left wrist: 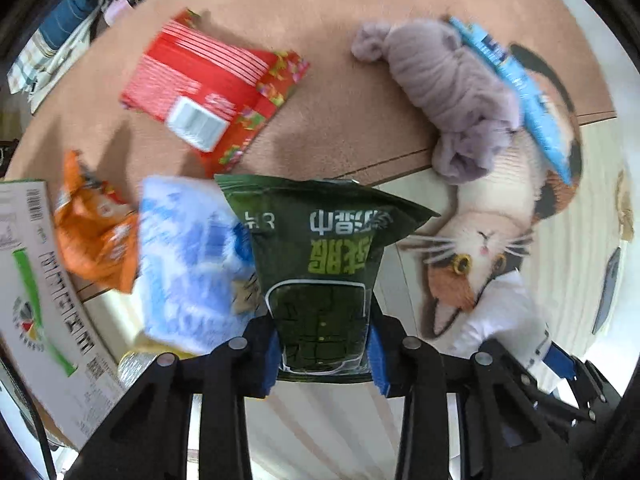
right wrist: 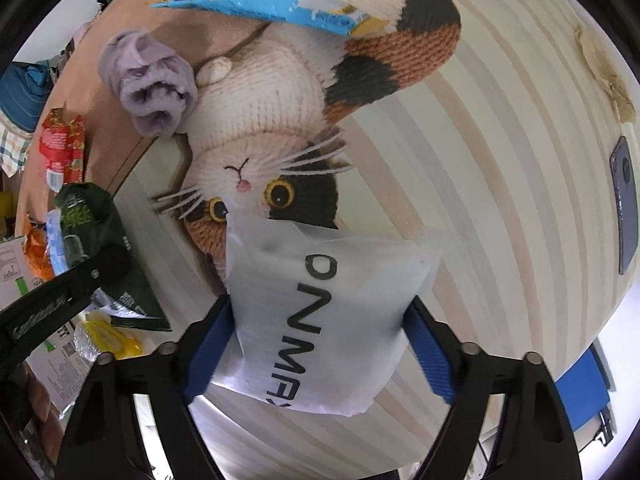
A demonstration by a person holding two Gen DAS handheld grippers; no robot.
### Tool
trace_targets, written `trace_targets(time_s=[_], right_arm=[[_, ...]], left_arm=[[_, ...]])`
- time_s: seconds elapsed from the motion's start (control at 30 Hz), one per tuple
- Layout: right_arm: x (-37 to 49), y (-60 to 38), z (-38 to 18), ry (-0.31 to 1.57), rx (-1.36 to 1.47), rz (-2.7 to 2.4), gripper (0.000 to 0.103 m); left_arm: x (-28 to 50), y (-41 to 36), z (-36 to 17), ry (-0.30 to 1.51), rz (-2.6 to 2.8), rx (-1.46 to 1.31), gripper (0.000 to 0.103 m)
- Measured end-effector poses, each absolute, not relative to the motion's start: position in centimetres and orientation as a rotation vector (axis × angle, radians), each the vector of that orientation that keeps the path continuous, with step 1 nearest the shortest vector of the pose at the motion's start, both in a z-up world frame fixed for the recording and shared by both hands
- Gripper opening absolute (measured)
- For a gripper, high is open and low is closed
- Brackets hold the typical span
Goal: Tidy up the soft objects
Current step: 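Carry both packs over the cardboard box and open both tools to drop them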
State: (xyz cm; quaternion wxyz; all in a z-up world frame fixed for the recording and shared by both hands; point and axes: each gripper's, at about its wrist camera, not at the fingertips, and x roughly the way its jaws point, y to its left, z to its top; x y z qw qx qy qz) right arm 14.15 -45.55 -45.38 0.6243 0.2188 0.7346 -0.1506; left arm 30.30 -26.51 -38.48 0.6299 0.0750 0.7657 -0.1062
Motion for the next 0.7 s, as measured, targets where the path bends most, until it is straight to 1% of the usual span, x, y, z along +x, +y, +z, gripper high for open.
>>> trace_targets(time_s=[0.03,0.2,0.37,0.4,0.5,0.53,0.57,0.63,0.7], right_arm=[[13.8,-45.3,-45.0,1.683,0.502,-0.334,0.076],[13.0,-42.8,-42.0,1.651,0.482,-0.26,0.069],[13.8,-37.9,-37.9,1.598,0.372,-0.178,0.064],[14.3,-36.7,-36.9,1.585,0.362,-0.161,0.063],[17.1,-35.2,-33.4,1.558,0.374,-0.112,0.062],[18.2,-33.9,-32.0,1.545,0.369,-0.088,0.062],[18.8,-33.1,-29.7,1.527,0.358,-0.066,0.062],[20.8,-29.5,-26.7,1.488,0.309,-0.02,0.062],[21.4,-25.9,-24.4,1.459,0.27,0.029,0.062]], left_arm=[[29.9,-26.0,-37.3,1.737,-0.251,0.161,0.033],[27.9,-22.7,-31.2,1.662,-0.277,0.075,0.033],[27.1,-16.1,-25.9,1.561,-0.24,-0.016,0.033],[27.2,-15.5,-26.3,1.543,-0.23,-0.027,0.033],[26.2,-12.2,-24.9,1.492,-0.214,-0.067,0.033],[25.7,-10.0,-23.7,1.471,-0.204,-0.077,0.033],[25.1,-9.2,-23.4,1.454,-0.195,-0.08,0.033],[24.3,-5.2,-22.0,1.424,-0.167,-0.09,0.033],[23.8,-2.3,-22.3,1.405,-0.136,-0.092,0.033]])
